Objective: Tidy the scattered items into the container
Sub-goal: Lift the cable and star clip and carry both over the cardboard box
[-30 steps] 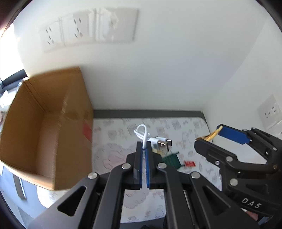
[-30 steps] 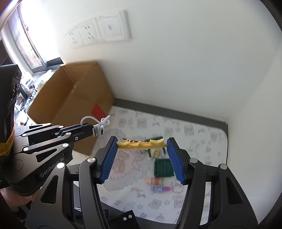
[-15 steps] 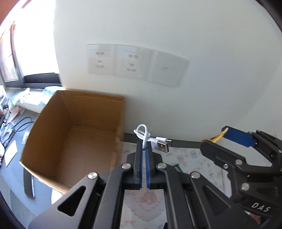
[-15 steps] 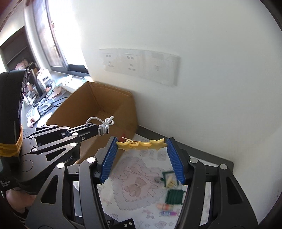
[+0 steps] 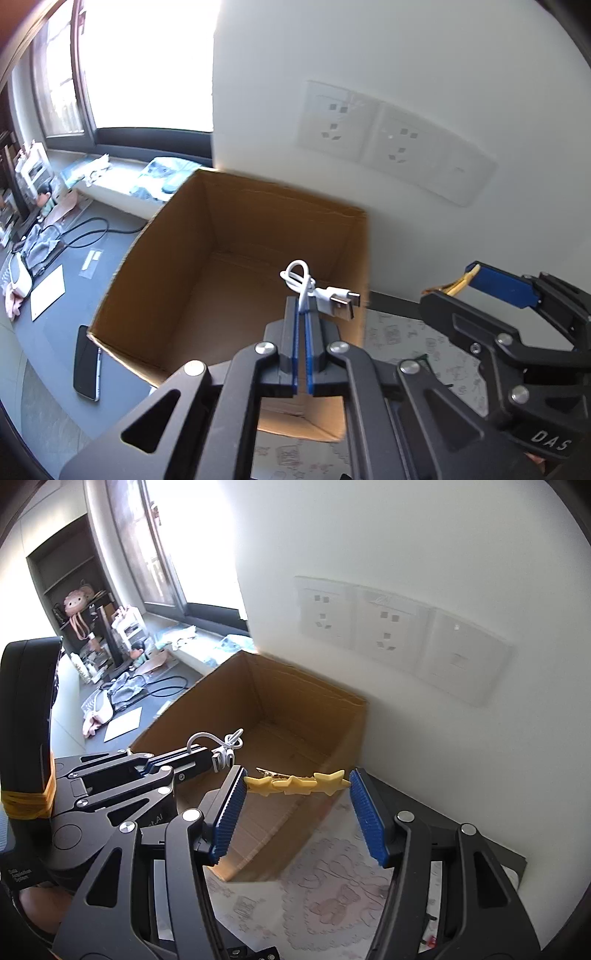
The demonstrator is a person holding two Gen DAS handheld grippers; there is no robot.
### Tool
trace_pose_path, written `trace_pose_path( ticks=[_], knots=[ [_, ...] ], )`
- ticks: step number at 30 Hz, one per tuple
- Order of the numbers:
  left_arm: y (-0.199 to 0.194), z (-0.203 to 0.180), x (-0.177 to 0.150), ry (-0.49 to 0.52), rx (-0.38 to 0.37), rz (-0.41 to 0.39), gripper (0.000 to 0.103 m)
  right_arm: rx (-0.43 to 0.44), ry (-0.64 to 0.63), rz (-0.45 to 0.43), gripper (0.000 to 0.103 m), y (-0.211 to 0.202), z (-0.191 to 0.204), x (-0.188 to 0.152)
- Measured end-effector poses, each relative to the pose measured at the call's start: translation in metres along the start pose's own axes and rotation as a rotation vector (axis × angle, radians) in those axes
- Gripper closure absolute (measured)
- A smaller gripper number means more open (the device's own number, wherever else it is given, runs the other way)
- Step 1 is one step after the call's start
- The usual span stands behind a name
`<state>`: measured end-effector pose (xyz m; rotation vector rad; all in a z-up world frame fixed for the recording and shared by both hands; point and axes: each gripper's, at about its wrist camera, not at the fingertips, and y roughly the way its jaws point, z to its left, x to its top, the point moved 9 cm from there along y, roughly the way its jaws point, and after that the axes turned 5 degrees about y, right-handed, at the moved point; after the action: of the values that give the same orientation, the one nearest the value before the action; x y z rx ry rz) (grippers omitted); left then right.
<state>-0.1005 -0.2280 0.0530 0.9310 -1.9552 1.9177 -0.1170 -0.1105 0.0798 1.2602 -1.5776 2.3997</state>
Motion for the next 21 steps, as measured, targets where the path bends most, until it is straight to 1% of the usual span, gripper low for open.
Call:
trace_pose_path(
  ticks=[7, 16, 21],
  knots=[
    [0.019, 0.034, -0.003, -0.023, 0.016, 0.042, 0.1, 0.023, -0.003, 0.041, 0.043, 0.038, 0.024, 0.006],
    [0.053, 0.064, -0.01, -0.05, 0.022, 0.114, 0.1, 0.015, 0.007, 0.125, 0.043, 0.093, 0.037, 0.003],
    [0.074, 0.082, -0.02, -0.069, 0.043, 0.167, 0.1, 0.011, 0.005, 0.164, 0.043, 0.117, 0.042, 0.0]
  ],
)
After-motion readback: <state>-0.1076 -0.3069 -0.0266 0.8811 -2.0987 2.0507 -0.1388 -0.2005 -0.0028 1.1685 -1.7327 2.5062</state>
